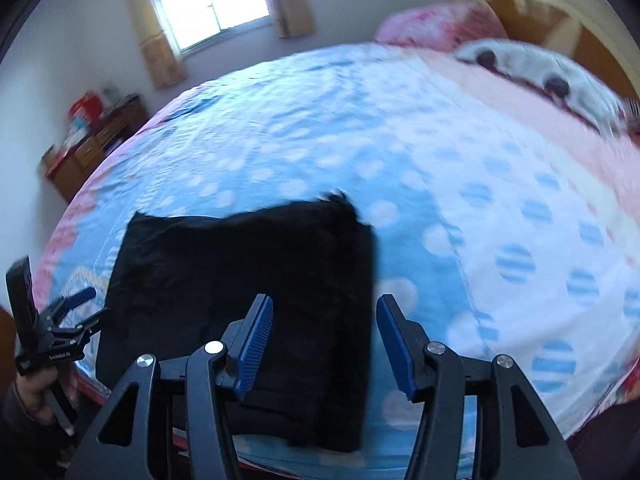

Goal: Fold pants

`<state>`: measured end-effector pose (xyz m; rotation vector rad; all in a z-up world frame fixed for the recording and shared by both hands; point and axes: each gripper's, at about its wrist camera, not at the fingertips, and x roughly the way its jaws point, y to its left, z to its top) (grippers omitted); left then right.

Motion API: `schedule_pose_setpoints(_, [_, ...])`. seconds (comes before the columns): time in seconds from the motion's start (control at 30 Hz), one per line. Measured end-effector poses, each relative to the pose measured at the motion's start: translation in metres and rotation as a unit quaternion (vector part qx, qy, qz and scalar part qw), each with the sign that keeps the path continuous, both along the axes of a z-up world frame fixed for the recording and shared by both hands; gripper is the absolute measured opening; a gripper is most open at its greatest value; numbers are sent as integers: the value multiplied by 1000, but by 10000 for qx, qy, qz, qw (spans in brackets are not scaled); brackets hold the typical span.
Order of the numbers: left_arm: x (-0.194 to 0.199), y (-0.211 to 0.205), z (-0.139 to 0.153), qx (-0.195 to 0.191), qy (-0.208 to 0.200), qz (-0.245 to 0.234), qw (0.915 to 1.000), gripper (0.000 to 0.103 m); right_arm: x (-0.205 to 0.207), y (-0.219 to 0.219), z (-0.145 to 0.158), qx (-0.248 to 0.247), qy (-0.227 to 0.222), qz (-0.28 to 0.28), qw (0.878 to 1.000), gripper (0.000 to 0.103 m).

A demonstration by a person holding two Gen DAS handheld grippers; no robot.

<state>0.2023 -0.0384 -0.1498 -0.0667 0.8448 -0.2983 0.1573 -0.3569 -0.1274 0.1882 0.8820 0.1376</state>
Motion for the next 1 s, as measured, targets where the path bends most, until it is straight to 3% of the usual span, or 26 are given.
schedule_pose_setpoints(0.23, [20, -3, -3, -138, 57, -112, 9998, 103, 10, -4, -25, 219, 270, -7, 9994, 56])
schedule_pose_setpoints(0.4, [26, -12, -5, 109, 144, -187, 9997, 103, 12, -4, -30, 374, 240, 149, 9989, 56])
schedule_pose_setpoints(0.5, [25, -11, -5, -28, 166, -162, 9997, 103, 12, -1, -33, 398, 232, 174, 9988, 47])
schedule_pose_setpoints(0.63, [24, -1, -4, -325, 147, -193, 9992, 103, 11, -12, -36, 1000, 246, 190, 9945, 33])
schedule_pose_setpoints(0.73, [22, -3, -4, -253, 113, -184, 9994, 102, 9, -5, -35, 832, 163, 221, 9962, 30])
schedule_pose_setpoints(0.9, [17, -8, 0, -398, 69, -238, 9989, 76, 3, 8, -27, 476, -24, 319, 9984, 28])
schedule_pose_setpoints(0.97, [19, -7, 0, -445, 90, -205, 9988, 74, 2, 6, -27, 496, -31, 304, 9983, 28])
schedule_pose_setpoints(1.0, [19, -6, 0, -471, 95, -192, 9987, 68, 2, 6, -28, 508, -23, 295, 9983, 27])
